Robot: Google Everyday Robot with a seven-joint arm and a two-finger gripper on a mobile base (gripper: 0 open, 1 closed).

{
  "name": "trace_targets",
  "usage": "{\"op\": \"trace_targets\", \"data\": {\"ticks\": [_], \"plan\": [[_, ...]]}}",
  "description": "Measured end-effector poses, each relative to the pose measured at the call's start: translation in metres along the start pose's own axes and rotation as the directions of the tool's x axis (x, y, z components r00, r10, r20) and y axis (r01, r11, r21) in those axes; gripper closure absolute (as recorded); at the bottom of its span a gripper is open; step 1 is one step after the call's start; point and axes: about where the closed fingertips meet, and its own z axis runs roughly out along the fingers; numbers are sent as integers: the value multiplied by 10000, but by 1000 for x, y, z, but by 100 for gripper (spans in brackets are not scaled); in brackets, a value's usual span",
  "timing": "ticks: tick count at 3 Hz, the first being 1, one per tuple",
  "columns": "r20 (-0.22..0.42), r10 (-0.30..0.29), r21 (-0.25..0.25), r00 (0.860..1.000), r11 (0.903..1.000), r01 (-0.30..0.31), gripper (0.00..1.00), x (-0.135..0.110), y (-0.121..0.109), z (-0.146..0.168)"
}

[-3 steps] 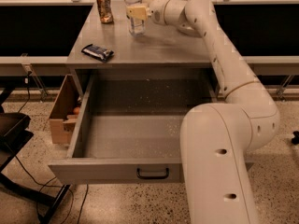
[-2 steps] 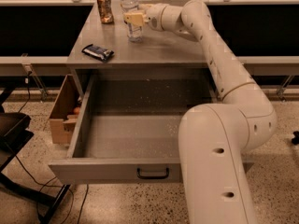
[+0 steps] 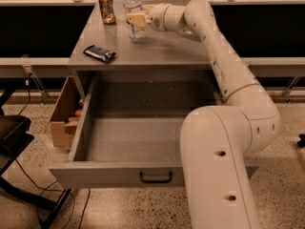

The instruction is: Pick blue plastic bottle from top drawer and place on counter

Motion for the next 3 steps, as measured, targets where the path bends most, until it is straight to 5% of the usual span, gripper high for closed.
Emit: {"op": "trace_targets", "data": {"ticks": [2, 3], "plan": [[0, 0, 0, 10000, 10000, 0, 6, 0, 0, 0], [-12, -22, -106, 10000, 9999, 22, 0, 0, 3, 1]]}}
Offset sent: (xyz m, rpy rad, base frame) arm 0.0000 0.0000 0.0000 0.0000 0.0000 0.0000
